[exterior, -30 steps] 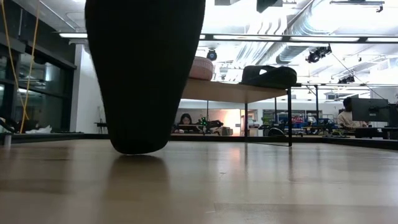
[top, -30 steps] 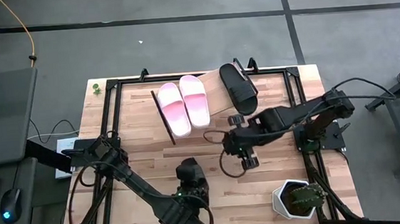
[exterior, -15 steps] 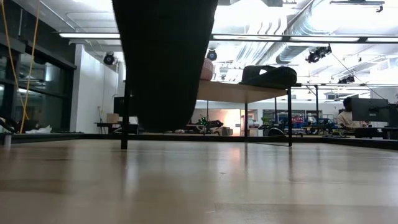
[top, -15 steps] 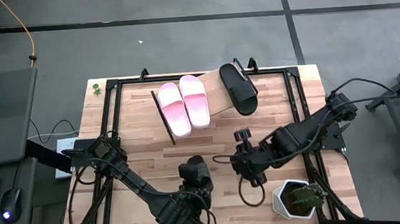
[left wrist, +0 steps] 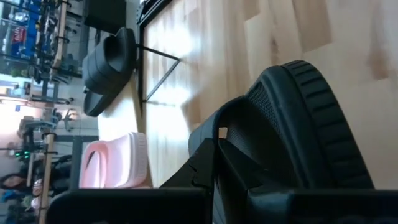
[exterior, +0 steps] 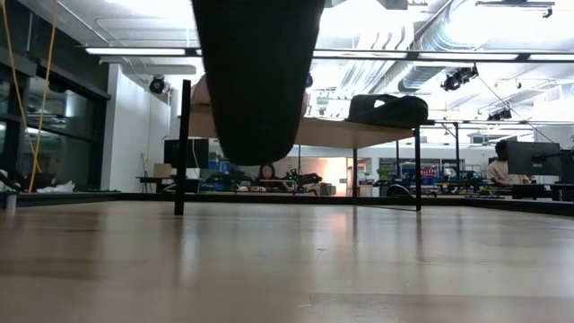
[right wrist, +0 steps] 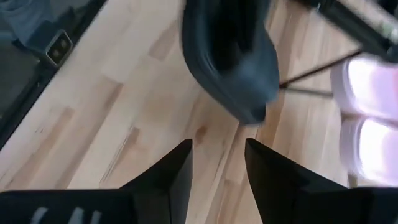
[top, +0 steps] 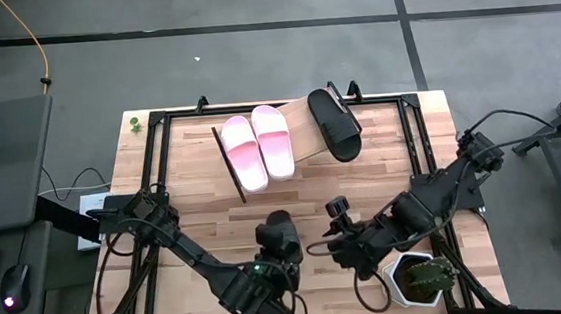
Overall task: Pick and place slides into the shelf
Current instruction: Put the black slide on the shelf
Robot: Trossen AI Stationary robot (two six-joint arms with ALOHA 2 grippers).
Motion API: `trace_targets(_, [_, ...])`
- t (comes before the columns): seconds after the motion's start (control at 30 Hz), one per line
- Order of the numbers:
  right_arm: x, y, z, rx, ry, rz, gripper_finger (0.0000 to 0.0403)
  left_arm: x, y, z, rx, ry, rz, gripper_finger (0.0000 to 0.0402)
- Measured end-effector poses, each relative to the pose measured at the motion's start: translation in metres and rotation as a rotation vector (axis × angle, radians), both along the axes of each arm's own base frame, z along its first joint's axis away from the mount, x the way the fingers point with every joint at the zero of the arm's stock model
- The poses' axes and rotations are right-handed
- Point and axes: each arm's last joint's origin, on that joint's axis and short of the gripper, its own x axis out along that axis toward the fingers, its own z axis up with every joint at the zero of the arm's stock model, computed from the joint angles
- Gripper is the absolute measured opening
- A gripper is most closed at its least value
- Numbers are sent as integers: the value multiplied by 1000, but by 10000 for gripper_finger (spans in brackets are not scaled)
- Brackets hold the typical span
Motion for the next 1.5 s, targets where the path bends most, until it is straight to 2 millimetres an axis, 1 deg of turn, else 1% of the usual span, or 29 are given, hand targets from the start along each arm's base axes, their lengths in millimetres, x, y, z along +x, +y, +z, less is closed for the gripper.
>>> trace_targets(0.3, [0, 13, 7, -85, -136, 46, 193, 10, 19, 2, 80, 47, -6, 0])
trace_targets(0.37, [0, 14, 7, -98, -149, 43, 202, 11, 21, 7, 84, 43, -12, 0])
trace_targets(0.47, [0, 14, 8, -96, -159, 36, 211, 11, 22, 9, 139, 35, -19, 0])
trace_targets(0.7, [3, 16, 11, -76, -199, 27, 213, 7, 24, 20, 164, 10, -22, 0])
trace_targets(0.97, [7, 19, 15, -69, -255, 46, 212, 10, 23, 28, 175, -22, -54, 0])
trace_targets(1.1, [7, 18, 15, -70, -256, 44, 212, 12, 22, 32, 189, -51, -67, 0])
trace_targets(1.27, [7, 18, 15, -67, -256, 41, 212, 13, 21, 43, 186, -96, -87, 0])
trace_targets(1.5, [8, 18, 16, -65, -260, 39, 212, 17, 18, 51, 205, -135, -115, 0])
